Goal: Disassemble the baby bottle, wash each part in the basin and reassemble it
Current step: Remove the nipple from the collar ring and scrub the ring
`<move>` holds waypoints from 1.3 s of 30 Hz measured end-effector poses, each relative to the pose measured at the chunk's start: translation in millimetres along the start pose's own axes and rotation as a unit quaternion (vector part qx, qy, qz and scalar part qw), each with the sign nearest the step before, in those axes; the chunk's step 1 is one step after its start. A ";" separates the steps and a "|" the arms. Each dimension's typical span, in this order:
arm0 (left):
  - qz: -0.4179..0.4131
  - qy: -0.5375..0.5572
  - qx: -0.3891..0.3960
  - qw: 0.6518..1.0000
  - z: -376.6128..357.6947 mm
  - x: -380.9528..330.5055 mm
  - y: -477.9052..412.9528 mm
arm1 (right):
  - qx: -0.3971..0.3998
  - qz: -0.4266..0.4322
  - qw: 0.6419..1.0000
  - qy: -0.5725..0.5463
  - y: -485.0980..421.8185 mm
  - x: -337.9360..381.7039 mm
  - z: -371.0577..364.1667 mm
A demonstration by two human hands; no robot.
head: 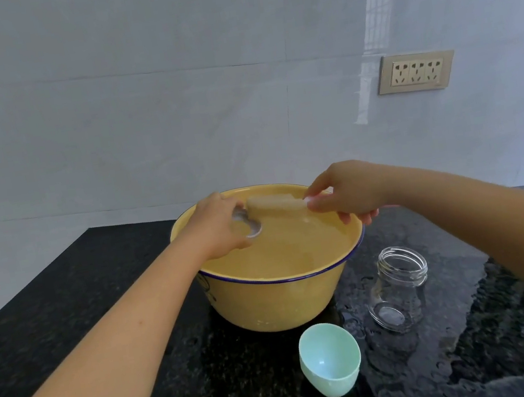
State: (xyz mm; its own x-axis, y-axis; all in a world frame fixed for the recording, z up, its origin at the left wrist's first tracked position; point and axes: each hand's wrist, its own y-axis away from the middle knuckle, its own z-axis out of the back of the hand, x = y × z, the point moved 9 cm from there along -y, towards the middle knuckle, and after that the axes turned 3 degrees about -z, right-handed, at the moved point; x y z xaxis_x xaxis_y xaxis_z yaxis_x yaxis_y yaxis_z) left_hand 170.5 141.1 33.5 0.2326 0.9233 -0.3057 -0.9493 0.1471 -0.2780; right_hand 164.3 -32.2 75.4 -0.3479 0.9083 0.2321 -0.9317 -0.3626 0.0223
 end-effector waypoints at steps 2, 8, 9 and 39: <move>0.030 -0.039 0.028 0.998 -3.1 3.5 0.6 | -0.016 -0.007 1.000 0.014 -0.6 -6.1 7.1; 0.043 0.056 0.042 0.997 -6.1 5.0 3.4 | -0.076 -0.002 0.977 0.197 0.0 -0.8 2.7; 0.047 0.064 0.036 0.996 -4.8 5.9 3.2 | -0.065 0.002 0.976 0.209 -0.9 1.2 -4.2; 0.124 0.493 -0.020 0.861 3.0 25.3 5.6 | -0.099 0.095 0.990 0.044 -18.6 75.5 -35.9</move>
State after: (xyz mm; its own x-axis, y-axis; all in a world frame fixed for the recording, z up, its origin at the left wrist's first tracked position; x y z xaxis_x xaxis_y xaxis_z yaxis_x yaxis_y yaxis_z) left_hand 170.5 166.4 27.0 0.1088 0.1716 -0.9791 -0.9922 -0.0409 -0.1174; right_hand 151.6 50.6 57.6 -0.5178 0.8459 0.1279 -0.8482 -0.4881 -0.2056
